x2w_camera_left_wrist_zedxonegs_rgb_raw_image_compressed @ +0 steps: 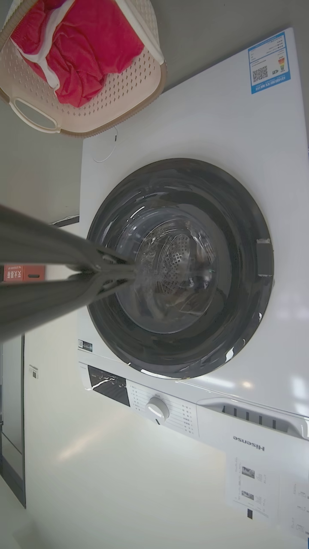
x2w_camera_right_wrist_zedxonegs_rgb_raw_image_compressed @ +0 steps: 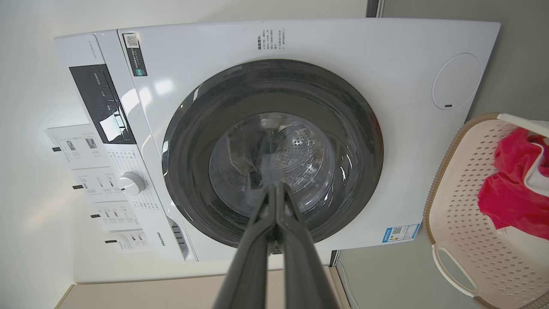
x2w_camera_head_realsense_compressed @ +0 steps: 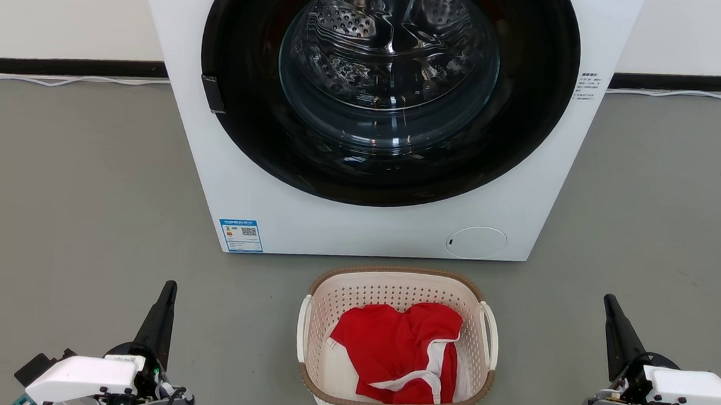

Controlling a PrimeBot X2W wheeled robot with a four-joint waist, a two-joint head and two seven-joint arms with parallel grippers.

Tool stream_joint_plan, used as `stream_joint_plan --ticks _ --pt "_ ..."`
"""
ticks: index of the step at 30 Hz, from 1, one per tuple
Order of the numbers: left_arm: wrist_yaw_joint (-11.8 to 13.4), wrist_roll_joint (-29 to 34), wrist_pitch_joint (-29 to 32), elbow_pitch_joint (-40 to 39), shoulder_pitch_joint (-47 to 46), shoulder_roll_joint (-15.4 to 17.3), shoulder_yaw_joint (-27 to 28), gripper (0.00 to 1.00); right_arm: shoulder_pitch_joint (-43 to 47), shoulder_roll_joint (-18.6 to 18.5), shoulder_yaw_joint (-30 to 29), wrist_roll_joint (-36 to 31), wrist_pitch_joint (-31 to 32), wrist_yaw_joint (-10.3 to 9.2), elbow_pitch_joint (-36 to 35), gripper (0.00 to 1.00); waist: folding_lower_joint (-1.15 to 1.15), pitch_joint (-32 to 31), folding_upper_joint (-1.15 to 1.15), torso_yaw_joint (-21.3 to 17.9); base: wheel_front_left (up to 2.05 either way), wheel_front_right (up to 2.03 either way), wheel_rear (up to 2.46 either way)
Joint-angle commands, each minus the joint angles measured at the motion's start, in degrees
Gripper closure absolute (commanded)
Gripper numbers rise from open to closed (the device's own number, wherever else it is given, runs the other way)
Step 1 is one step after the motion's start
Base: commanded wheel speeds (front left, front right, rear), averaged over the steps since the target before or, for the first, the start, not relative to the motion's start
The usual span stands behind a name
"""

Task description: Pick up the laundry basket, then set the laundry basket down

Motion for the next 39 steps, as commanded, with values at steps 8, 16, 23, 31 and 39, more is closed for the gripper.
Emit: stream_joint_plan --ticks 8,16,23,31,39 --pt "-0.4 0.0 0.3 -1.7 -2.3 0.8 1.8 1.0 -1.3 -0.2 1.1 0.4 0.4 0.42 -1.8 1.0 0.0 0.0 0.0 0.0 0.0 0.0 0.0" --pt "-0.4 0.0 0.3 -1.7 -2.3 0.8 1.8 1.0 -1.3 -0.2 1.1 0.4 0.4 0.42 -1.8 1.0 0.0 0.0 0.0 0.0 0.0 0.0 0.0" --pt "-0.4 0.0 0.3 -1.7 -2.3 0.8 1.8 1.0 -1.3 -0.2 1.1 0.4 0.4 0.42 -1.8 1.0 0.0 0.0 0.0 0.0 0.0 0.0 0.0" --pt "-0.4 0.0 0.3 -1.7 -2.3 0.8 1.8 1.0 -1.3 -0.2 1.1 0.4 0.4 0.42 -1.8 1.0 0.0 0.0 0.0 0.0 0.0 0.0 0.0" --pt "-0.4 0.0 0.3 -1.7 -2.3 0.8 1.8 1.0 -1.3 -0.2 1.1 0.4 0.4 0.42 -1.8 1.0 0.0 0.0 0.0 0.0 0.0 0.0 0.0"
